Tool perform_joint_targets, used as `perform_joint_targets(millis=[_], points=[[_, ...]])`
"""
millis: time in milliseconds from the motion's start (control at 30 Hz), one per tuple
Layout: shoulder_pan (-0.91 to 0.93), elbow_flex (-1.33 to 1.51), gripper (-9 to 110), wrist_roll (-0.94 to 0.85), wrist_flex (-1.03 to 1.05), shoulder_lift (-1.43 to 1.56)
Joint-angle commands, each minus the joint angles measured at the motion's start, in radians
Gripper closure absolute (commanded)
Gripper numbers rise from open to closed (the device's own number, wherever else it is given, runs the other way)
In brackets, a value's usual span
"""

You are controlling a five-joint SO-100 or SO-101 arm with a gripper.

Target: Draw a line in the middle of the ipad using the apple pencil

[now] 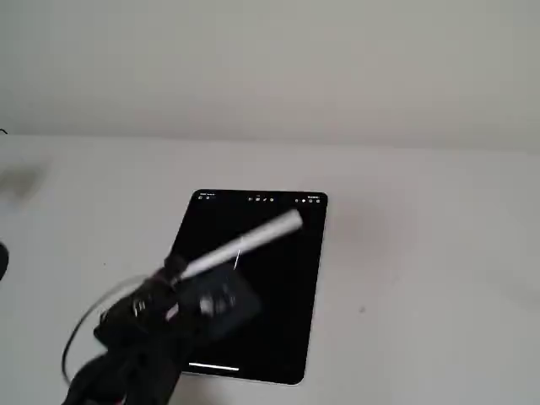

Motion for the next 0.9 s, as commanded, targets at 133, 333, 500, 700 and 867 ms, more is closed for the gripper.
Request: perform_joint_targets(millis=[133,333,500,700,867], points=[[0.057,0.032,101,0.184,0.222,0.054],[0.055,0.089,101,0.219,0.325,0.054],[0.057,0.17,101,0.219,0.365,0.054],[0.055,0.247,101,0.218,0.396,0.054],[0.054,0.299,101,0.216,0.402,0.054]])
